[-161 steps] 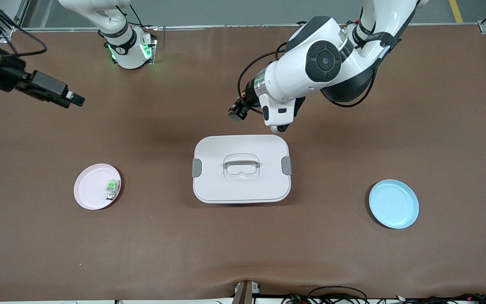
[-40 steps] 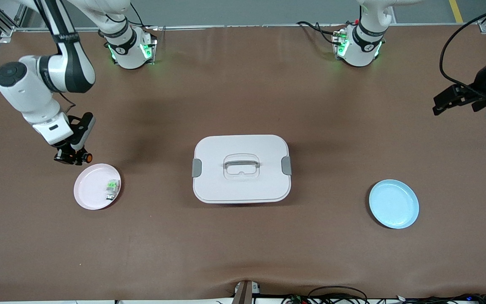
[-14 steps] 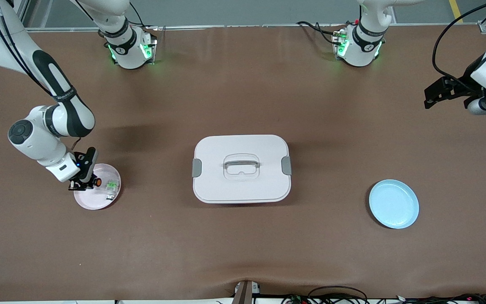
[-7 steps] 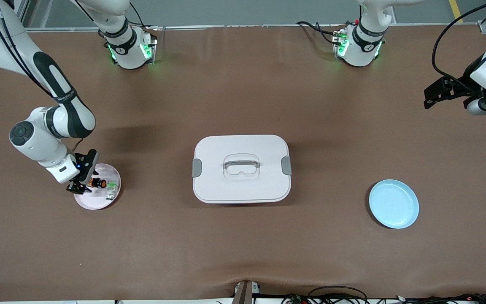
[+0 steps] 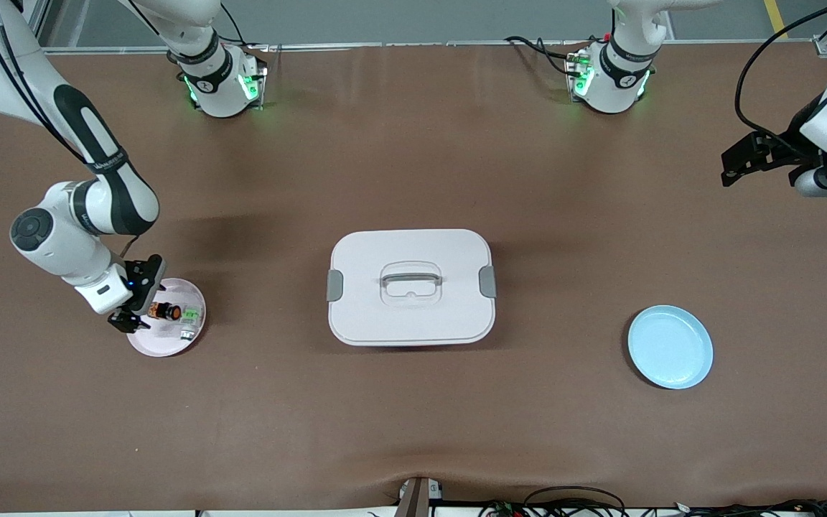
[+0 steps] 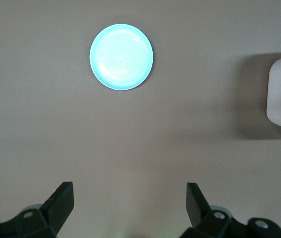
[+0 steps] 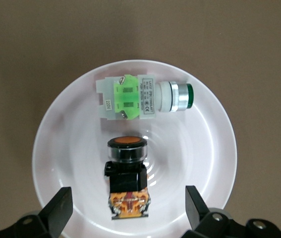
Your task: Transfer orange switch to right arm and place
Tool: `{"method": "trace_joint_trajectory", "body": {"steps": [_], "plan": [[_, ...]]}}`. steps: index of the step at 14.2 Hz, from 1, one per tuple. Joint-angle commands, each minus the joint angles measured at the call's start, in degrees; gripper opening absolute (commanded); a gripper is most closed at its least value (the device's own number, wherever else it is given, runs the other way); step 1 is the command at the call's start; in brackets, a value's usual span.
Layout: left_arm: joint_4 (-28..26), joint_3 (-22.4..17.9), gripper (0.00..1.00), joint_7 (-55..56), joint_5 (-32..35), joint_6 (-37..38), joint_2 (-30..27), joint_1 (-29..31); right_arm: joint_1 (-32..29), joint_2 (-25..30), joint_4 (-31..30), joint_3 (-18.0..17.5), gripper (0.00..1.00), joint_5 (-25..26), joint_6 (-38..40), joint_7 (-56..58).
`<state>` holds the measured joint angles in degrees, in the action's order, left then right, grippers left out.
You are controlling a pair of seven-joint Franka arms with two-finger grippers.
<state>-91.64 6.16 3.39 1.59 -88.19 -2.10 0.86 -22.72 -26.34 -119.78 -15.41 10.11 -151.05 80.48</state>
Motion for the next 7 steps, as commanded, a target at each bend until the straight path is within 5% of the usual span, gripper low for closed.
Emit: {"method": "trace_joint_trajectory", "body": {"steps": [1, 7], "plan": [[-0.5, 0.1, 1.0, -0.1, -0.8, -0.5, -0.8, 0.1, 1.5, 7.6, 0.2, -0.3, 1.0, 1.2, 10.1, -11.0], [-0.5, 0.1, 1.0, -0.1, -0.8, -0.5, -0.7, 0.3, 3.2, 17.3, 6.5, -0.9, 1.0, -3.5, 30.4, -24.9]]}}
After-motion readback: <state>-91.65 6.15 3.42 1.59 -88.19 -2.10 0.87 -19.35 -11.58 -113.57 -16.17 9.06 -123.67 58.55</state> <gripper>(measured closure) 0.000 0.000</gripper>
